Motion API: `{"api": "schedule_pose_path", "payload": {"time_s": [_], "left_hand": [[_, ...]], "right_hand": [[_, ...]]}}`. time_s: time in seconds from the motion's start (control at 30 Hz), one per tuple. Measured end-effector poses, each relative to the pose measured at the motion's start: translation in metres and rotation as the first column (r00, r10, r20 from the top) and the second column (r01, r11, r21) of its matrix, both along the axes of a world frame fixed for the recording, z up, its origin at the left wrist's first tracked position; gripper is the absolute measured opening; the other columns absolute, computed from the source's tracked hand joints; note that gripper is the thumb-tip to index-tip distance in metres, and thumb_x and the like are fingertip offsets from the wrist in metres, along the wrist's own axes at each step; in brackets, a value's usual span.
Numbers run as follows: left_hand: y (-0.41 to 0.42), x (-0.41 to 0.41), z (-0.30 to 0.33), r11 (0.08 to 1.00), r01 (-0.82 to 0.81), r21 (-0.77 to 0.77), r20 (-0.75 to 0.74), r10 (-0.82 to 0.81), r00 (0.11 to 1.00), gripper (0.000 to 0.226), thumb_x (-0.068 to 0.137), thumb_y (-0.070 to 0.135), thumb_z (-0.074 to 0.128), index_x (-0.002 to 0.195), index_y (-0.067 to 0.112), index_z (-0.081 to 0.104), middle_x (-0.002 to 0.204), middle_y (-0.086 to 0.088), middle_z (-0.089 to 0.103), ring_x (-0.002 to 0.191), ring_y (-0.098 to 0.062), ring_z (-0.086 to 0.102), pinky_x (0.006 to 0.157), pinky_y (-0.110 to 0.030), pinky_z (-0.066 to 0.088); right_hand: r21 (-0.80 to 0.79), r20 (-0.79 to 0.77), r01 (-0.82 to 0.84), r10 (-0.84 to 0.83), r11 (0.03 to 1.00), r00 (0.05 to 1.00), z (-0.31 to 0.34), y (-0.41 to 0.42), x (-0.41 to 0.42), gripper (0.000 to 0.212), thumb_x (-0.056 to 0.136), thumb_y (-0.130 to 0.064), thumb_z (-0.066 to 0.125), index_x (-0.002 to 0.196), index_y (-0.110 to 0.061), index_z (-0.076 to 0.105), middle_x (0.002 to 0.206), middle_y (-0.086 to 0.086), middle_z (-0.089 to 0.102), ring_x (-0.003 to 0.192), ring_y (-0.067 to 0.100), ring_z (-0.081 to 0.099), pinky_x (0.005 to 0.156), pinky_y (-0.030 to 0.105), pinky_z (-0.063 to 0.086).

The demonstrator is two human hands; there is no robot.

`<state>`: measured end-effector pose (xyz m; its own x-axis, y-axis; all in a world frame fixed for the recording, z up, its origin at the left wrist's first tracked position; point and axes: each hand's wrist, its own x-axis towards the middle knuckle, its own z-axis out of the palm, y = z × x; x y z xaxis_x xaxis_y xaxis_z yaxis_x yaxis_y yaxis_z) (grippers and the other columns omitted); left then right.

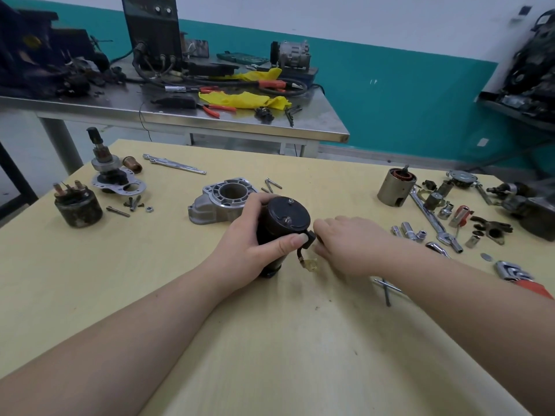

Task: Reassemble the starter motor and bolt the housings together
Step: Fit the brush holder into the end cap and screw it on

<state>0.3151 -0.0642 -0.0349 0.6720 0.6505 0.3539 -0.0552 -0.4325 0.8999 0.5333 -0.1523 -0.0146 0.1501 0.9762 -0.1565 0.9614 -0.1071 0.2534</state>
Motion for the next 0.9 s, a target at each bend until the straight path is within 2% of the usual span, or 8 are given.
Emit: {"api": "schedule_pose_path", "payload": {"time_s": [0.1,0.2,0.33,0.4,0.5,0.63,0.73,0.9], "left_hand": [[0.000,0.000,0.000,1.000,-0.002,-0.004,0.002,0.002,1.000,0.058,0.080,0.065,0.083,0.124,0.055,0.049,0.125,0.026,0.070,0.119,0.000,0.067,0.093,-0.009,0.048],[-0.001,0.000,0.000,1.000,-0.010,0.000,0.002,0.010,1.000,0.056,0.080,0.064,0.083,0.123,0.057,0.048,0.124,0.026,0.071,0.118,0.000,0.067,0.092,-0.009,0.048],[0.000,0.000,0.000,1.000,-0.014,-0.003,-0.004,0.014,1.000,0.057,0.079,0.066,0.083,0.122,0.058,0.048,0.123,0.027,0.071,0.118,0.000,0.067,0.092,-0.010,0.048],[0.000,0.000,0.000,1.000,-0.014,0.000,-0.005,0.014,1.000,0.058,0.079,0.067,0.083,0.123,0.058,0.048,0.124,0.027,0.071,0.119,0.000,0.067,0.092,-0.009,0.048],[0.000,-0.001,0.000,1.000,-0.012,0.006,-0.008,0.013,1.000,0.059,0.078,0.068,0.083,0.124,0.058,0.048,0.124,0.028,0.070,0.119,0.002,0.066,0.091,-0.007,0.047],[0.001,-0.001,0.000,1.000,-0.003,0.002,-0.009,0.003,1.000,0.062,0.077,0.074,0.083,0.124,0.058,0.047,0.125,0.028,0.070,0.120,0.003,0.066,0.091,-0.007,0.047],[0.001,-0.001,0.001,1.000,0.001,0.010,-0.010,-0.001,1.000,0.062,0.077,0.075,0.083,0.125,0.058,0.048,0.126,0.027,0.070,0.121,0.001,0.066,0.091,-0.007,0.047],[0.001,-0.001,0.000,1.000,-0.008,0.015,-0.015,0.009,1.000,0.058,0.079,0.067,0.083,0.124,0.058,0.047,0.125,0.028,0.069,0.120,0.001,0.066,0.092,-0.008,0.047]], "right_hand": [[0.088,-0.060,-0.024,0.030,0.996,0.998,-0.011,-0.003,-0.002,0.015,0.113,-0.035,0.036,0.107,-0.022,0.040,0.111,0.005,0.060,0.105,0.030,0.055,0.073,0.040,0.039],[0.130,-0.183,0.042,-0.018,0.991,0.983,-0.013,-0.003,-0.004,0.014,0.111,-0.028,0.041,0.101,-0.020,0.039,0.098,0.004,0.055,0.095,0.031,0.055,0.074,0.044,0.048],[0.179,-0.305,0.171,-0.110,0.969,0.946,-0.008,0.001,-0.004,0.008,0.099,-0.023,0.053,0.093,-0.022,0.048,0.085,0.000,0.055,0.082,0.029,0.057,0.061,0.036,0.044],[0.167,-0.402,0.240,-0.156,0.956,0.902,-0.002,0.003,-0.001,0.007,0.095,-0.023,0.059,0.094,-0.025,0.052,0.089,-0.002,0.059,0.085,0.026,0.060,0.065,0.034,0.048],[0.178,-0.486,0.286,-0.168,0.942,0.858,0.009,0.004,0.012,0.016,0.096,-0.023,0.065,0.110,-0.026,0.059,0.095,-0.008,0.062,0.091,0.018,0.062,0.076,0.032,0.052],[0.109,-0.440,0.174,-0.109,0.979,0.891,0.014,0.003,0.020,0.027,0.099,-0.028,0.065,0.125,-0.023,0.067,0.110,-0.007,0.064,0.102,0.015,0.061,0.088,0.026,0.049],[0.057,-0.400,0.112,-0.080,0.992,0.913,0.010,0.006,0.017,0.024,0.100,-0.036,0.068,0.118,-0.022,0.068,0.110,-0.006,0.059,0.105,0.018,0.059,0.089,0.027,0.047],[0.135,-0.405,0.120,-0.055,0.984,0.913,0.002,0.008,0.011,0.007,0.104,-0.028,0.062,0.105,-0.022,0.066,0.102,-0.008,0.058,0.105,0.021,0.060,0.084,0.029,0.043]]}}
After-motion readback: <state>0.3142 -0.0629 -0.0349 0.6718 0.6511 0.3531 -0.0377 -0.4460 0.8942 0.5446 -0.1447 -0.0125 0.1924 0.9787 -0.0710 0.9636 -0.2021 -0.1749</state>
